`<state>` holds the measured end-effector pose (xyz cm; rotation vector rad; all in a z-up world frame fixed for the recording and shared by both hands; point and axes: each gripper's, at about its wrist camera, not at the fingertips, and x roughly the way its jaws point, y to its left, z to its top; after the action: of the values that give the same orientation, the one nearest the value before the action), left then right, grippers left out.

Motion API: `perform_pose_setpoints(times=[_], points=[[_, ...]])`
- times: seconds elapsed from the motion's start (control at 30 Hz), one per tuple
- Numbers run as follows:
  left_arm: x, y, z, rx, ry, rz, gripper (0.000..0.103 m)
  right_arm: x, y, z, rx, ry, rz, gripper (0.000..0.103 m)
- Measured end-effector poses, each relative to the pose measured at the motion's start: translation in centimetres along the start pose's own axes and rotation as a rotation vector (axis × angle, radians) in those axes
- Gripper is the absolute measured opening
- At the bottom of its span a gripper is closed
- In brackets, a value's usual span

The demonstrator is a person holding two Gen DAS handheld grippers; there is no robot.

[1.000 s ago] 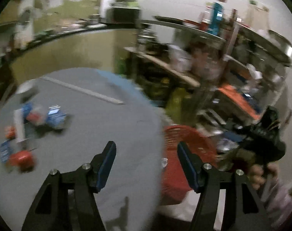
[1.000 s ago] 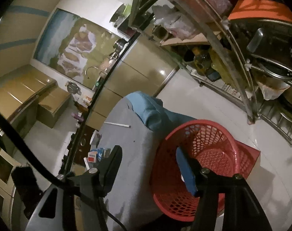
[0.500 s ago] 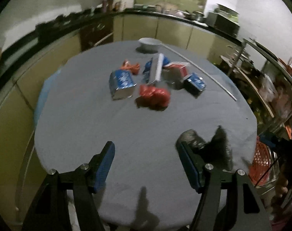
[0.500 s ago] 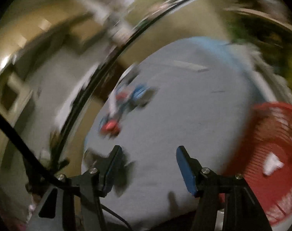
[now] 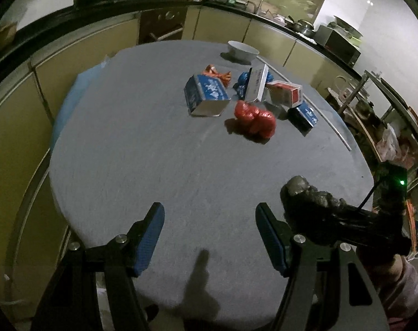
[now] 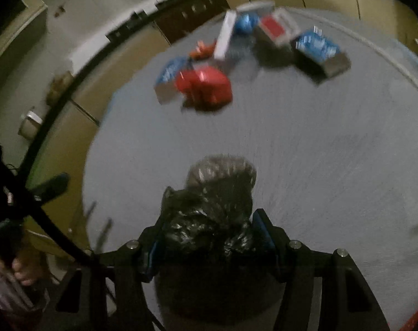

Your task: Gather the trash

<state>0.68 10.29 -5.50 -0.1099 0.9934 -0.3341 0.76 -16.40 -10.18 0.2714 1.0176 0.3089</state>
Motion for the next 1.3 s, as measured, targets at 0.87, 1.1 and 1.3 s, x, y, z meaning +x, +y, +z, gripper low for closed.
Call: perform_pose_setpoints(times=[0.87, 1.1, 1.3], points=[[0.1, -9.7, -2.0, 0.16, 0.036, -0.084, 0.069, -22.0, -24.2, -15.0, 0.674, -0.36, -0.308, 0.058], [1.1, -8.9, -0.3, 0.163, 0.025, -0.024, 0.069, -23.8, -22.7, -12.6, 0.581, -0.433, -0.299, 0.059], [2.5, -7.2, 4.4, 0.09, -0.018, -0.032, 0.07, -19.7, -17.4, -4.5, 0.36, -0.395, -0.218, 0.059]])
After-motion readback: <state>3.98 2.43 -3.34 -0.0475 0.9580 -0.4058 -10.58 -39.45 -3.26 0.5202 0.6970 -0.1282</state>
